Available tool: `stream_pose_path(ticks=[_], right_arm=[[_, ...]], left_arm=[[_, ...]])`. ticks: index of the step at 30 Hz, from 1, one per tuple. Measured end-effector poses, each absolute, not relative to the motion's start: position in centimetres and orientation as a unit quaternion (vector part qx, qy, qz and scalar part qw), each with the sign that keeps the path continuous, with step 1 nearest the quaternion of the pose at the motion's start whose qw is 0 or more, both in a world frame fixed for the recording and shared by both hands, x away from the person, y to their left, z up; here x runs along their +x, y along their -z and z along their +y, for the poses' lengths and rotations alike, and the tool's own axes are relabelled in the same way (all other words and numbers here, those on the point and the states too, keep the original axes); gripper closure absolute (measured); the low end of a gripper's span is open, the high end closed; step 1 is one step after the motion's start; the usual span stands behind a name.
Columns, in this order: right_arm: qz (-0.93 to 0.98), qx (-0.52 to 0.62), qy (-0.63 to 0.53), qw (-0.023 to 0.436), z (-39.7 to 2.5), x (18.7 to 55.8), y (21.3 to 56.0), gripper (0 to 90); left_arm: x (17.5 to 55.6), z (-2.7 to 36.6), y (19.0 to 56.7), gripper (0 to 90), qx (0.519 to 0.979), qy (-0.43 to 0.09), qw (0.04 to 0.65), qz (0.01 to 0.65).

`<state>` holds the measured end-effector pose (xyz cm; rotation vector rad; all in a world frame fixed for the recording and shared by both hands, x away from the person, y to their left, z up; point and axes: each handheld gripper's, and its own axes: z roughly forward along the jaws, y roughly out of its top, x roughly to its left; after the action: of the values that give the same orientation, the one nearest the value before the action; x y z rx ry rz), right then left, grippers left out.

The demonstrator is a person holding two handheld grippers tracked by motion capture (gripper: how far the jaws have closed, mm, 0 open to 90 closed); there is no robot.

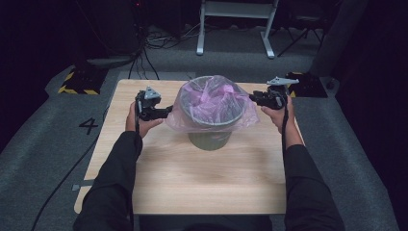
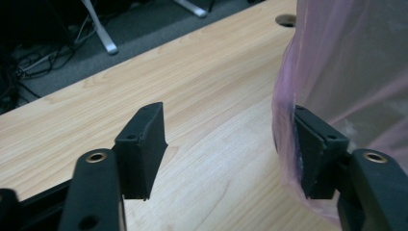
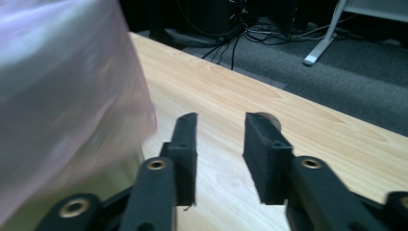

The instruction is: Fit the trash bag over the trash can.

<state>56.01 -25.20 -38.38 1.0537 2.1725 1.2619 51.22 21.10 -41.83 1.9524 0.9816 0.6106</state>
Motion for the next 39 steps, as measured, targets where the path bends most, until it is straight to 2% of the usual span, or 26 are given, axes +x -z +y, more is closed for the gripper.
stream_pose_path(ticks=[3, 7, 9, 12, 14, 21, 23, 28, 30, 31, 32, 34, 35, 39], right_arm=[[0.785, 0.364, -0.453, 0.213, -26.0, 54.6, 37.9, 56.1], [0.788, 0.356, -0.451, 0.22, -26.5, 53.8, 37.7, 52.1], [0.794, 0.349, -0.442, 0.227, -27.1, 53.1, 37.6, 44.9], [0.796, 0.342, -0.447, 0.223, -27.4, 52.6, 37.5, 42.1], [0.798, 0.33, -0.451, 0.224, -27.5, 52.1, 37.4, 37.7], [0.83, 0.252, -0.46, 0.191, -26.9, 49.9, 37.0, 30.9], [0.838, 0.232, -0.456, 0.191, -26.6, 49.1, 37.0, 30.0], [0.84, 0.214, -0.455, 0.205, -26.2, 47.6, 37.1, 27.9], [0.839, 0.207, -0.456, 0.213, -25.9, 47.1, 37.0, 29.6], [0.836, 0.206, -0.452, 0.234, -25.5, 46.6, 36.8, 42.5], [0.836, 0.206, -0.452, 0.234, -25.5, 46.6, 36.8, 42.5], [0.829, 0.204, -0.461, 0.241, -25.3, 46.3, 36.7, 52.9], [0.828, 0.2, -0.465, 0.24, -25.3, 46.2, 36.7, 65.3], [0.835, 0.18, -0.463, 0.236, -24.8, 46.0, 36.9, 78.2]], left_arm=[[50.2, 22.1, 41.6, 30.7, 0.776, -0.249, 0.428, 0.39], [49.3, 23.5, 41.1, 28.5, 0.759, -0.248, 0.457, 0.392], [48.8, 23.8, 40.7, 26.4, 0.758, -0.252, 0.46, 0.388], [48.4, 24.1, 40.5, 26.4, 0.75, -0.247, 0.47, 0.393], [48.4, 23.6, 40.6, 26.4, 0.759, -0.245, 0.463, 0.387], [47.4, 20.5, 40.5, 26.5, 0.802, -0.207, 0.46, 0.321], [46.9, 19.9, 40.6, 26.5, 0.815, -0.23, 0.436, 0.306], [46.3, 21.2, 40.8, 26.6, 0.807, -0.22, 0.448, 0.315], [45.8, 21.6, 40.6, 25.4, 0.804, -0.223, 0.452, 0.315], [45.1, 21.7, 40.4, 24.0, 0.806, -0.208, 0.463, 0.306], [45.1, 21.7, 40.4, 22.8, 0.806, -0.208, 0.463, 0.306], [44.3, 21.2, 40.5, 21.9, 0.807, -0.203, 0.471, 0.293], [43.8, 20.9, 40.6, 21.5, 0.811, -0.197, 0.472, 0.285], [42.4, 19.0, 41.1, 20.7, 0.825, -0.185, 0.472, 0.252]])
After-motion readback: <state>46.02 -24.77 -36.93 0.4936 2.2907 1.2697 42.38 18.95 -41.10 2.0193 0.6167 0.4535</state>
